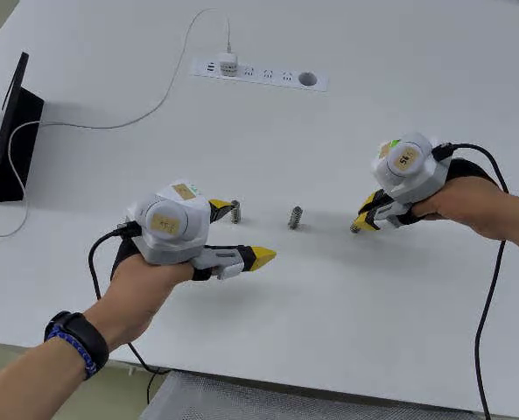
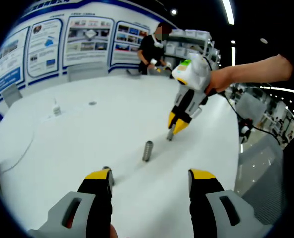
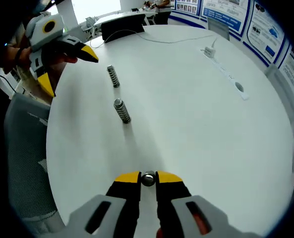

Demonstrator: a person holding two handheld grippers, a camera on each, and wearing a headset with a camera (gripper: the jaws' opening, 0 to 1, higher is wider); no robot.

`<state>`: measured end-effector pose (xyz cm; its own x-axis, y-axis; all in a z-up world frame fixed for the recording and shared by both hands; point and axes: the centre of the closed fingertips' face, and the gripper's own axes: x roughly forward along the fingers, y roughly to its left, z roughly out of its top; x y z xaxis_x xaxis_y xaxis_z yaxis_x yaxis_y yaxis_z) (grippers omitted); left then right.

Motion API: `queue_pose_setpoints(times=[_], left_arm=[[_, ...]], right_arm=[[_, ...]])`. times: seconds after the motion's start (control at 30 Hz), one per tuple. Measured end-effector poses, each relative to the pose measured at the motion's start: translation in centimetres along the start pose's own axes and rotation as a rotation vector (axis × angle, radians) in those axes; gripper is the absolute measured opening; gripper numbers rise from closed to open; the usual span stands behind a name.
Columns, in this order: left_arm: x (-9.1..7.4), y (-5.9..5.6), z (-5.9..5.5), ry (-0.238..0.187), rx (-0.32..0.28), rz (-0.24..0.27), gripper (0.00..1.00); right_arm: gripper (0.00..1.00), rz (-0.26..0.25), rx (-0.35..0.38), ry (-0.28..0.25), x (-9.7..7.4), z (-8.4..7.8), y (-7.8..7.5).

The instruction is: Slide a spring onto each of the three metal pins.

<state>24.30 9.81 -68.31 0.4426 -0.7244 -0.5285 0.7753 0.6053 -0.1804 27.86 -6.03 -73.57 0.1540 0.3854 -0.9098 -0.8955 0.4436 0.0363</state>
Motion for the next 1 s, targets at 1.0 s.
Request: queue_pose_setpoints(times=[1.0], left_arm=[[-2.4, 1.2, -0.7, -0.017, -0.044, 0.046, 0.64]], right_arm=[[0.36, -0.058, 0.152, -0.113, -2.3, -0.9, 0.3]])
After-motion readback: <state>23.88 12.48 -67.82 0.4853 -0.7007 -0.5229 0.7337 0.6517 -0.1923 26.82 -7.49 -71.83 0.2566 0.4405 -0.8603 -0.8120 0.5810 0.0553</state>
